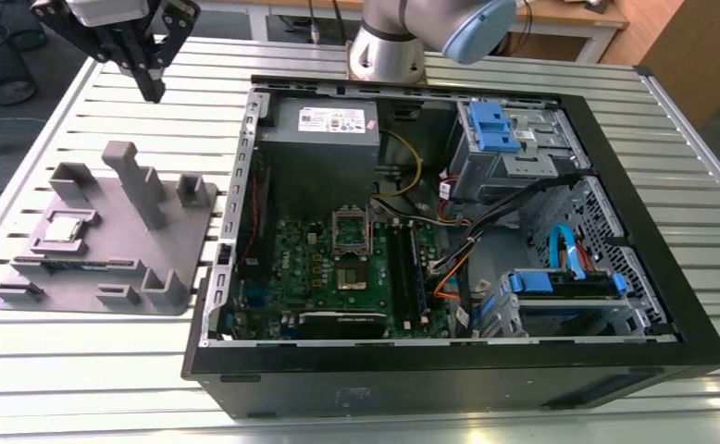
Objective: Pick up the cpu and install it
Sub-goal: 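Reach for the cpu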
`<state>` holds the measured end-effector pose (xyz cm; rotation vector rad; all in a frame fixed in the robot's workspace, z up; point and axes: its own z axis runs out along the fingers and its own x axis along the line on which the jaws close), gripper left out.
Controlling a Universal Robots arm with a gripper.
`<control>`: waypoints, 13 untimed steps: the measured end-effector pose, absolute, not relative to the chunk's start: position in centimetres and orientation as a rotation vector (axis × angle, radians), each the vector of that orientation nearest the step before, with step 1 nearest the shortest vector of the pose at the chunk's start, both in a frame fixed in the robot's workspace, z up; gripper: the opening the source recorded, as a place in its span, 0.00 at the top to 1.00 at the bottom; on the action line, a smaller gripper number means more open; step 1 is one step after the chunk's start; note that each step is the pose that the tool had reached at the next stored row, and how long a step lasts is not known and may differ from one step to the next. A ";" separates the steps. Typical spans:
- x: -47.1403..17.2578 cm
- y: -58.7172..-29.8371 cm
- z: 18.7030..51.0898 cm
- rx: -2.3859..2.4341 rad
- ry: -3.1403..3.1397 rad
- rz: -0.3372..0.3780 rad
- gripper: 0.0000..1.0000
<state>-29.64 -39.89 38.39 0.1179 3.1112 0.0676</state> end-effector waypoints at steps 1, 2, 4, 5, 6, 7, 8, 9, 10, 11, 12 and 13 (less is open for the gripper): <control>-29.8 -39.9 38.4 0.118 3.111 0.068 0.89; -30.0 -39.9 38.4 0.118 3.111 0.068 0.89; -30.4 -39.9 38.3 0.118 3.111 0.068 0.89; -30.6 -39.9 38.3 0.118 3.111 0.068 0.89; -30.7 -39.9 38.3 0.118 3.111 0.068 0.89; -30.9 -39.9 38.3 0.118 3.111 0.068 0.89; -31.0 -39.9 38.3 0.118 3.111 0.068 0.89; -31.1 -39.9 38.3 0.118 3.111 0.068 0.89; -31.3 -39.9 38.3 0.118 3.111 0.068 0.89; -31.4 -39.9 38.3 0.118 3.111 0.068 0.89; -31.4 -39.9 38.3 0.118 3.111 0.068 0.89; -31.5 -39.9 38.3 0.118 3.111 0.068 0.89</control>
